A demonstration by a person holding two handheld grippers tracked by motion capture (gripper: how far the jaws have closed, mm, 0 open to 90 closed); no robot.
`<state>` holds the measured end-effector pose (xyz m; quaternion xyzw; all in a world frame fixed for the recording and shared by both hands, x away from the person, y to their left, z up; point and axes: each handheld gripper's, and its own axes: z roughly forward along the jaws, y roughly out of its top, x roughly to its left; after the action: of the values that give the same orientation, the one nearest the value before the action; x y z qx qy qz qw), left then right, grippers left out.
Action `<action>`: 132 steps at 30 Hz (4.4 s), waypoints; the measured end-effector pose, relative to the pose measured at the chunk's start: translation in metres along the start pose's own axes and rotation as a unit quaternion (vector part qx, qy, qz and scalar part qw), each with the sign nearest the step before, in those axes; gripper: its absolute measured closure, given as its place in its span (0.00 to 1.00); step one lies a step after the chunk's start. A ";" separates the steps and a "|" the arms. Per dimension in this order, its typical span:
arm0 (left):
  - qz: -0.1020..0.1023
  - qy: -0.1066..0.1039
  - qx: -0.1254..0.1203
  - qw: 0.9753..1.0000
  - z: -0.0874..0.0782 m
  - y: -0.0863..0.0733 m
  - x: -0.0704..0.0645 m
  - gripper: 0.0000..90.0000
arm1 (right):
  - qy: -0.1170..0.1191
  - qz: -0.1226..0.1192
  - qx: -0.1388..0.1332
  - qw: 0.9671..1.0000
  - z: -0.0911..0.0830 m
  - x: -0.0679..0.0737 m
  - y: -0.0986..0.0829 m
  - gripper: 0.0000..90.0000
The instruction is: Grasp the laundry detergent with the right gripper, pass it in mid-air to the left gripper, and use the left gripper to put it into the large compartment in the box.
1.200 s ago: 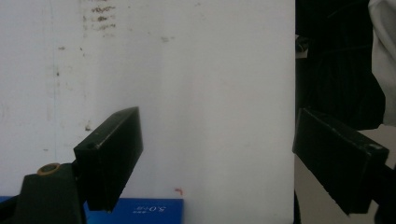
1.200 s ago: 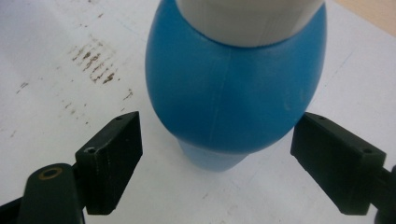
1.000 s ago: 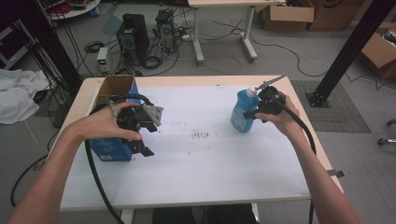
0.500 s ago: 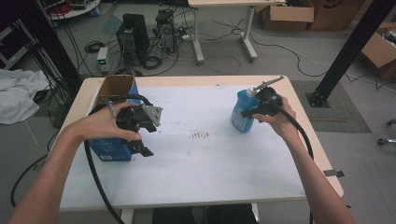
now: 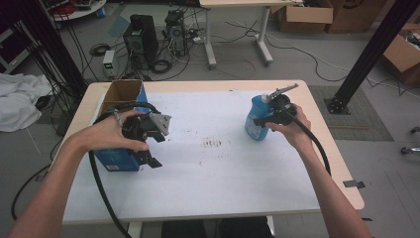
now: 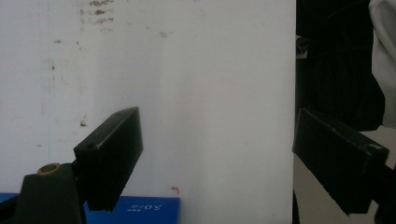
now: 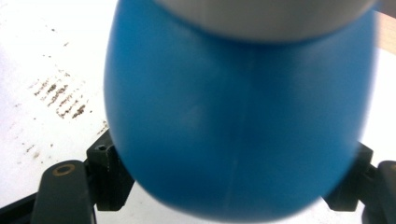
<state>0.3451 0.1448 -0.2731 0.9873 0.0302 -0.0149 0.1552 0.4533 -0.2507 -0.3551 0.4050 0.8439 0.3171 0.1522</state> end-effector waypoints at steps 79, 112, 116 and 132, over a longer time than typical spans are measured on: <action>-0.007 0.000 0.001 1.000 0.003 -0.002 0.002 0.19 | -0.007 0.006 -0.041 0.999 -0.001 0.000 -0.005 0.53; -0.007 0.007 -0.031 0.999 -0.035 0.028 0.017 0.19 | 0.139 -0.151 -0.046 0.978 -0.059 0.070 0.032 0.52; 0.000 0.003 -0.044 0.999 -0.044 0.037 0.022 0.19 | 0.176 -0.178 -0.042 0.967 -0.060 0.088 0.037 0.52; 0.027 -0.012 -0.058 0.998 -0.039 0.089 0.040 0.18 | 0.258 -0.253 -0.035 0.932 -0.053 0.136 0.042 0.52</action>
<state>0.3919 0.0744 -0.2102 0.9768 0.0025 -0.0211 0.2131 0.3657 -0.1462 -0.2879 0.0769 0.9168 0.3914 0.0181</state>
